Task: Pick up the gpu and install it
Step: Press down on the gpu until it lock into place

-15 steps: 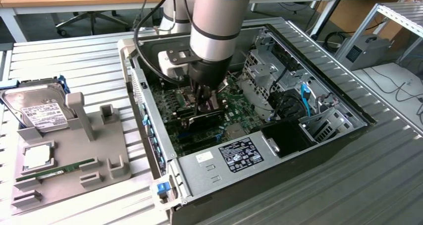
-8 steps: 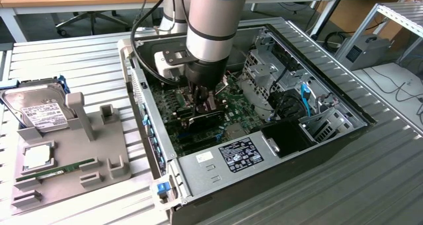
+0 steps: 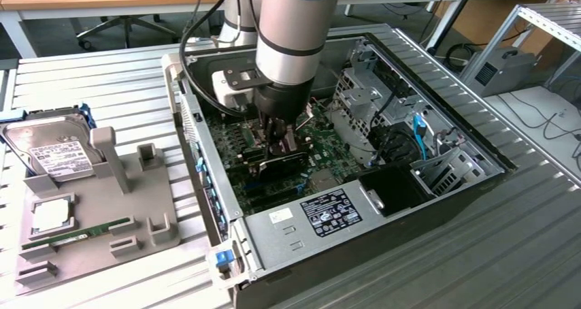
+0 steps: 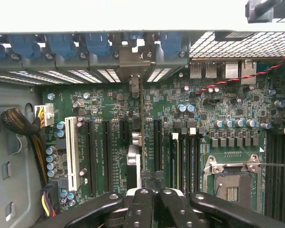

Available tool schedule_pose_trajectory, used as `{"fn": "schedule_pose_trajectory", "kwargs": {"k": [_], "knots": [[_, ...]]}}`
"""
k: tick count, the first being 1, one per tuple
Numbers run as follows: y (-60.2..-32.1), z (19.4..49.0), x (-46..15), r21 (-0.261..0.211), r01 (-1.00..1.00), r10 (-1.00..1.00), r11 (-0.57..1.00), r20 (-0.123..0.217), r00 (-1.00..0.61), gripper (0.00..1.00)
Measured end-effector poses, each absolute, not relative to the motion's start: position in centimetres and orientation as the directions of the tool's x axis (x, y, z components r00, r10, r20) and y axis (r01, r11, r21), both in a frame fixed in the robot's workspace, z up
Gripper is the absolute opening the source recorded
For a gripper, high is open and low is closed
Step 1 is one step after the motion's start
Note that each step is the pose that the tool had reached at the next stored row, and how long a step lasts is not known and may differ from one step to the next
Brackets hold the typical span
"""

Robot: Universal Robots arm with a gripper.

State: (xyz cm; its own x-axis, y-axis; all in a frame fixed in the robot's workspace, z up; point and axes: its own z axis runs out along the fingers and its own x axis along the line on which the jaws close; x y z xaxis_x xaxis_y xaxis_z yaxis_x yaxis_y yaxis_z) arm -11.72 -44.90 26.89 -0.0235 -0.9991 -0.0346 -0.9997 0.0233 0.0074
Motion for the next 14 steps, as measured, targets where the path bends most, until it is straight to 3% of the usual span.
{"fn": "schedule_pose_trajectory", "kwargs": {"k": [14], "knots": [[-44.9, 29.5, -10.1, 0.007, -1.000, -0.999, 0.023, -0.034, -0.024, 0.11]]}}
